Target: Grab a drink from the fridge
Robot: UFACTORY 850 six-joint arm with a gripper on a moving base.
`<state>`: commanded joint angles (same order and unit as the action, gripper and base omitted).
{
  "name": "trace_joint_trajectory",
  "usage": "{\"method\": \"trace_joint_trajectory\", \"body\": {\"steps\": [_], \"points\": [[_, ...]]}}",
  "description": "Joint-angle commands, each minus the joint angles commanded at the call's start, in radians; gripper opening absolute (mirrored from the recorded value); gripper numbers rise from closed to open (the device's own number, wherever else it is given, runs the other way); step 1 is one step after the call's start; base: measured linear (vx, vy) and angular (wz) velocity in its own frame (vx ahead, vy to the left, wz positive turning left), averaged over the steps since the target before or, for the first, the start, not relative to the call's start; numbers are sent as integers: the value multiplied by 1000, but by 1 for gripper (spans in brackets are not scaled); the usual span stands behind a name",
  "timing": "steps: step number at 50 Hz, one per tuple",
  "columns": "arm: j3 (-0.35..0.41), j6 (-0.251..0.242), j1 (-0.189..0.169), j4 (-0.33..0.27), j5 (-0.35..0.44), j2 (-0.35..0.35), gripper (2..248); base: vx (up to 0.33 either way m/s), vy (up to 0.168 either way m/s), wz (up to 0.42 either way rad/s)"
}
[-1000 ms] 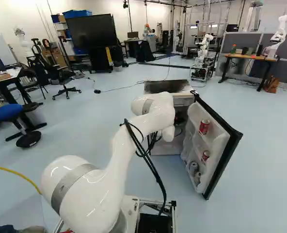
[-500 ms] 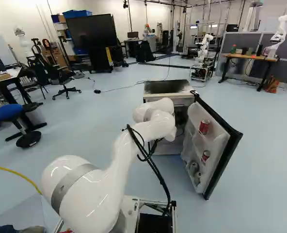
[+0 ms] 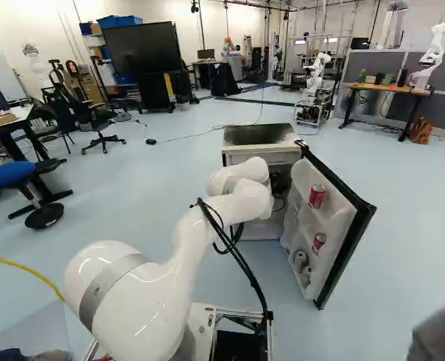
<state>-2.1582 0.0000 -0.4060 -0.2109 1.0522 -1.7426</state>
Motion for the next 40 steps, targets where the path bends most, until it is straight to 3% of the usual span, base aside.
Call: {"method": "trace_joint_trajectory", "body": {"steps": [24, 25, 29, 30, 34, 35, 39, 40], "points": [[0, 0, 0, 0, 0, 0, 242, 0, 0, 0], [0, 0, 0, 0, 0, 0, 206, 0, 0, 0], [0, 0, 0, 0, 0, 0, 206, 0, 0, 0], [0, 0, 0, 0, 0, 0, 168, 0, 0, 0], [0, 0, 0, 0, 0, 0, 168, 0, 0, 0], [0, 0, 0, 0, 0, 0, 130, 0, 0, 0], [0, 0, 0, 0, 0, 0, 130, 0, 0, 0], [0, 0, 0, 0, 0, 0, 97, 0, 0, 0]]}}
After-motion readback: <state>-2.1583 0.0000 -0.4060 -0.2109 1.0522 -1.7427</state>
